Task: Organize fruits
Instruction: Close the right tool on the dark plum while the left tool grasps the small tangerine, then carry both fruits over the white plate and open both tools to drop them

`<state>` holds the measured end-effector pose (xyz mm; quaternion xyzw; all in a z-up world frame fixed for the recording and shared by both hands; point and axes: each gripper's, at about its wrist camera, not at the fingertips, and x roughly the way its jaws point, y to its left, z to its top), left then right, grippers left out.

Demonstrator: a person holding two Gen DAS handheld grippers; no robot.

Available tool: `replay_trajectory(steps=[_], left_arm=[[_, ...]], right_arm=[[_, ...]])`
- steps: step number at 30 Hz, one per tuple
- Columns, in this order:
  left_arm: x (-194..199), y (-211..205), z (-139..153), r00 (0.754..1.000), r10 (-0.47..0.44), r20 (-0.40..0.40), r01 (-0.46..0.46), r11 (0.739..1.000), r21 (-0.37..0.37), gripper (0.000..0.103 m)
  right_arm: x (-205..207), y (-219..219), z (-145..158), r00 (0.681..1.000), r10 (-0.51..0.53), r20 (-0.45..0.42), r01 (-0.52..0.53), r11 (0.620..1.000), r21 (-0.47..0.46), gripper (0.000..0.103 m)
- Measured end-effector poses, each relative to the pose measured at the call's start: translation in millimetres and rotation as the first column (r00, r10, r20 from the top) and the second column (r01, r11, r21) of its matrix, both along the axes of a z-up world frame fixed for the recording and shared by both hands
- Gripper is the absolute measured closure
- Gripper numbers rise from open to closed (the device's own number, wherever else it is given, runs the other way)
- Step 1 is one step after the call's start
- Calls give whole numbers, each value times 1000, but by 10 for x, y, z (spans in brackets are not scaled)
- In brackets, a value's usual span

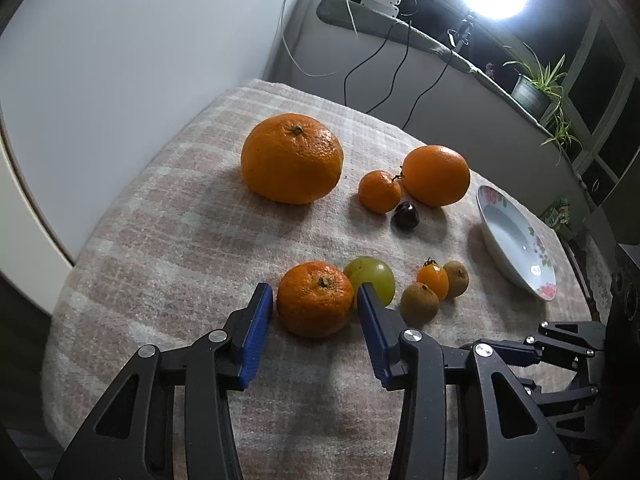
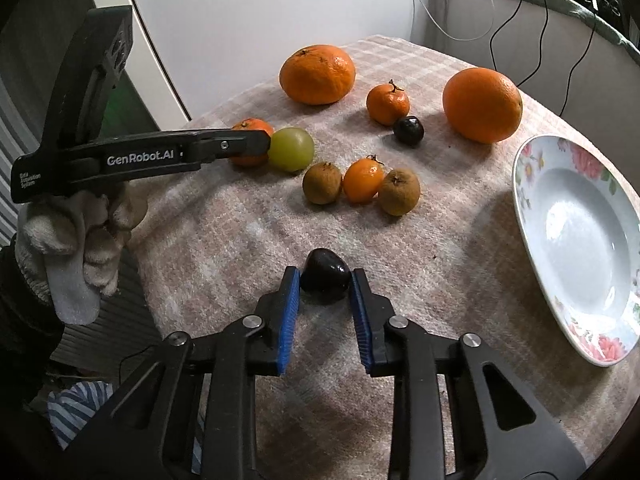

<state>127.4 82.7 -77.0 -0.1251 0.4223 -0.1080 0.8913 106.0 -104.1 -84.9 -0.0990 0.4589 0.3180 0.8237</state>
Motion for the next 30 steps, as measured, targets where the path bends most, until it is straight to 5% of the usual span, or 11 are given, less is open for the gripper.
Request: replay_trajectory(steps=[21, 30], left_arm=[[-57, 21, 190, 999, 6, 48, -6, 1000, -7, 65], [23, -515, 419, 991, -105, 85, 109, 993, -44, 65]], right_arm=[[80, -188, 174, 997, -68, 42, 65, 996, 57, 77], [151, -763, 442, 975, -188, 122, 177, 980, 90, 77]])
